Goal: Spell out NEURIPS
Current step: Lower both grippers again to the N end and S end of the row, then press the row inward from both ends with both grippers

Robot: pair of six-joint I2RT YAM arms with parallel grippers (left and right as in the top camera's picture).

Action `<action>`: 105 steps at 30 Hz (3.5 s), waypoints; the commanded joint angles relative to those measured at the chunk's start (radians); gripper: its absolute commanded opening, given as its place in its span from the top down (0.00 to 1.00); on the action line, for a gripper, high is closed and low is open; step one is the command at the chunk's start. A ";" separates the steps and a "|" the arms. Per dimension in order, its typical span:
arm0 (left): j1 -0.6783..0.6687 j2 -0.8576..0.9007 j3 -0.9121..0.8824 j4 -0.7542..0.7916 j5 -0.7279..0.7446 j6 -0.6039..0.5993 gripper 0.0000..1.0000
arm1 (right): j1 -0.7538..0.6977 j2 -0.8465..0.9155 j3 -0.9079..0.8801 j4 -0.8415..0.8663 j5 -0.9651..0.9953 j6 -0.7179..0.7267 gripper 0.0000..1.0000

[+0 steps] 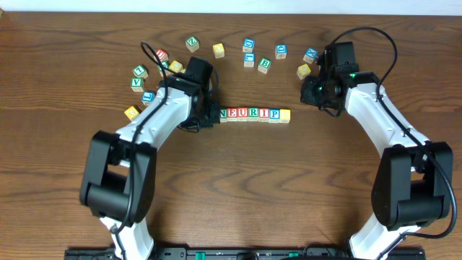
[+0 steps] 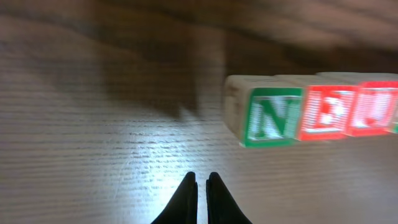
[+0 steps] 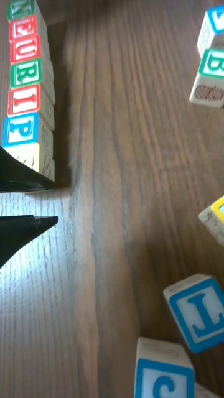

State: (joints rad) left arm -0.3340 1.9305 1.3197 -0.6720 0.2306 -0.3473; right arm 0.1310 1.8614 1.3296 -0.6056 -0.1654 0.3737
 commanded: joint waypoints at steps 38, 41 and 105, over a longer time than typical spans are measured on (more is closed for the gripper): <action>-0.032 0.084 -0.001 0.085 0.050 -0.032 0.92 | -0.006 0.005 -0.002 -0.019 0.047 -0.008 0.89; -0.032 0.084 -0.001 0.085 0.050 -0.032 0.92 | -0.006 0.005 -0.002 -0.019 0.051 -0.008 0.89; -0.023 0.017 0.020 0.084 -0.040 0.084 0.92 | -0.005 0.005 -0.002 -0.024 0.063 -0.009 0.89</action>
State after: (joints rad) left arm -0.3454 1.9675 1.3434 -0.5785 0.2035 -0.2794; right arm 0.1310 1.8614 1.3296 -0.6254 -0.1146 0.3737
